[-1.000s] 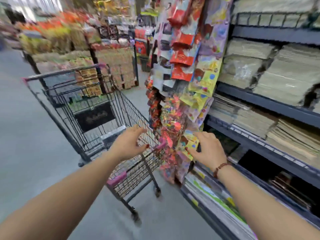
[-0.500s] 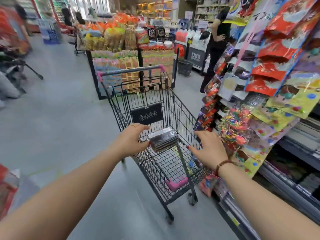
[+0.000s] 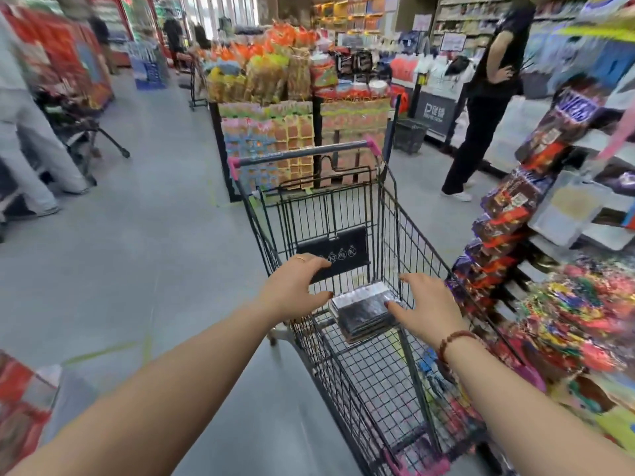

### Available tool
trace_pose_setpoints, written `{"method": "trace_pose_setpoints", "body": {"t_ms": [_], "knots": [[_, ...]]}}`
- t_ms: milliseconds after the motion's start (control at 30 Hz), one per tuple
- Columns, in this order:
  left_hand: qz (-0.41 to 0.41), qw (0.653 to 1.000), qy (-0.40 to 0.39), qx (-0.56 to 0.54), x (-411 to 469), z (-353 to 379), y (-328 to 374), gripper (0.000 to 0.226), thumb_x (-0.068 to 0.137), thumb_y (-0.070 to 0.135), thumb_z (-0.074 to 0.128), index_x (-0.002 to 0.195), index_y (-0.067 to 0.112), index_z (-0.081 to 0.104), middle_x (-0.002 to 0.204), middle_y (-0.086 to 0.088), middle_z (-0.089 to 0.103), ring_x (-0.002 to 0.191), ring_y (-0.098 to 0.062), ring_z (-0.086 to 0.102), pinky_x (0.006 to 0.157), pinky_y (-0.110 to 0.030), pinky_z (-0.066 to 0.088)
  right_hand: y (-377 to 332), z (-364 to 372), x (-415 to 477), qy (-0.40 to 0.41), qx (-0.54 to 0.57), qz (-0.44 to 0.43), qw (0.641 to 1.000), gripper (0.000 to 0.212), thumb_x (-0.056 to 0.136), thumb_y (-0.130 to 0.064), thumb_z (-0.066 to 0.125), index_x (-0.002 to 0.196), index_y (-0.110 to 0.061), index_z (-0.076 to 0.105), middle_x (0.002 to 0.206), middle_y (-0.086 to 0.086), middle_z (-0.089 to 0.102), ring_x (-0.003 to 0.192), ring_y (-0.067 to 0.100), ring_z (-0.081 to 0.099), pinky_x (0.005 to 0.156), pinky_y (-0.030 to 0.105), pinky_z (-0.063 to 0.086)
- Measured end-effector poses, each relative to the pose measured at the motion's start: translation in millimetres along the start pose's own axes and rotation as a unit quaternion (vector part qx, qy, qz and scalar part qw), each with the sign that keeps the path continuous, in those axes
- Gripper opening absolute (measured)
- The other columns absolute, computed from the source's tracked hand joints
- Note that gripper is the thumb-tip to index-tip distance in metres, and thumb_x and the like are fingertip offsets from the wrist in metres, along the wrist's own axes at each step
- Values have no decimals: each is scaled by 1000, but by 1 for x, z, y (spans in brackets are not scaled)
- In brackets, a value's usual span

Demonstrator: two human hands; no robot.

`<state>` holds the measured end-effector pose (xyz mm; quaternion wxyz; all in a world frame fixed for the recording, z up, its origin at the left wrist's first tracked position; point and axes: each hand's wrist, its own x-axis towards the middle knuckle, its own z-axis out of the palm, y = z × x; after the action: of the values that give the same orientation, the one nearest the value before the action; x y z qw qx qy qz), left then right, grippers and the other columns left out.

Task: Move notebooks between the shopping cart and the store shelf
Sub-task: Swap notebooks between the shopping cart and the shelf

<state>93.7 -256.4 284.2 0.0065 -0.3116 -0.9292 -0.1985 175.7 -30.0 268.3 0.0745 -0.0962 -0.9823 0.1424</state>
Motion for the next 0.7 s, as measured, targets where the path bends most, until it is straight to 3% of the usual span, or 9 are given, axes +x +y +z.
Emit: {"method": "trace_pose_setpoints", "body": {"t_ms": [267,700], "knots": [[50,998,-27,-16,73,1,-58,58,85,38,61,138,21,43,139,2,47,130,-16,40,108,-29,33,-22,35,74,-13,2,43,999,61,84,-50,57,136,-24,40,138,-4,47,129,16,40,108,35,34],[147,979,-136,-17,206,27,-148,60,85,39,59,139,22,40,142,0,46,132,-18,38,110,-32,33,-46,75,150,0,1,190,982,54,85,-43,57,133,-23,43,135,-2,50,127,19,40,107,37,37]]}}
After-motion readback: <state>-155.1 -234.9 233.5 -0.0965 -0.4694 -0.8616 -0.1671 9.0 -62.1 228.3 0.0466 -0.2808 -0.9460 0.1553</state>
